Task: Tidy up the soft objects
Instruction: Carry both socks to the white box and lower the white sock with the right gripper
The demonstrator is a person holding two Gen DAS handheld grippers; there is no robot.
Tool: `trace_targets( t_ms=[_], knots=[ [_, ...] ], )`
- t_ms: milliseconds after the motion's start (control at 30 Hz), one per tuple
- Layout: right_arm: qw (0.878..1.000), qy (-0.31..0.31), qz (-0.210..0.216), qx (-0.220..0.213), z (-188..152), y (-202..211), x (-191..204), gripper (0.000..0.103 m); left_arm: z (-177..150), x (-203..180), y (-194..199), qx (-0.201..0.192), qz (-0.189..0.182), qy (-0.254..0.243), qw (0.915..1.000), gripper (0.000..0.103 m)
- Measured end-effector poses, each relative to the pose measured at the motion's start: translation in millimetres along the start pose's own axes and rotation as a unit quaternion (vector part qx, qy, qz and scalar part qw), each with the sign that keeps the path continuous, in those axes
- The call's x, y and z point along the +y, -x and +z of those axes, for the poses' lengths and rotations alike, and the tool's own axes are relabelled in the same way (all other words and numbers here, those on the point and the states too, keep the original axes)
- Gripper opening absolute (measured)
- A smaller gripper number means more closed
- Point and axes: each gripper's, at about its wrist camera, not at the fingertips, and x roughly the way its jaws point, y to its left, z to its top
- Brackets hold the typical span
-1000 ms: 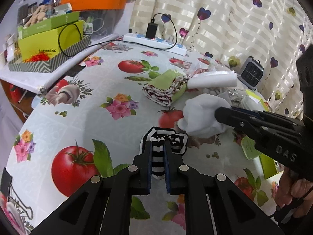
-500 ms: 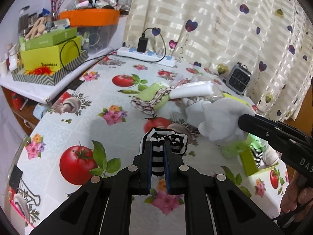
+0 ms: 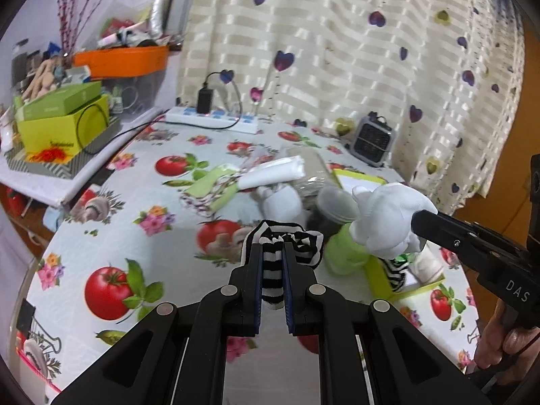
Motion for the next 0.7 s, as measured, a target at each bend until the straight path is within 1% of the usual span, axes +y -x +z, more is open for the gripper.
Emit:
trace_targets(
  t_ms=[300, 700],
  knots=[
    [0.999, -0.029, -0.034, -0.024, -6, 34, -27, 0.013, 6, -28, 7, -0.009, -0.026, -0.023, 0.9994, 0.01],
    [0.993, -0.076, -0.077, -0.047, -16, 68, -69, 0.013, 11, -57, 4, -0.007, -0.055, -0.05, 0.9972, 0.01]
  ],
)
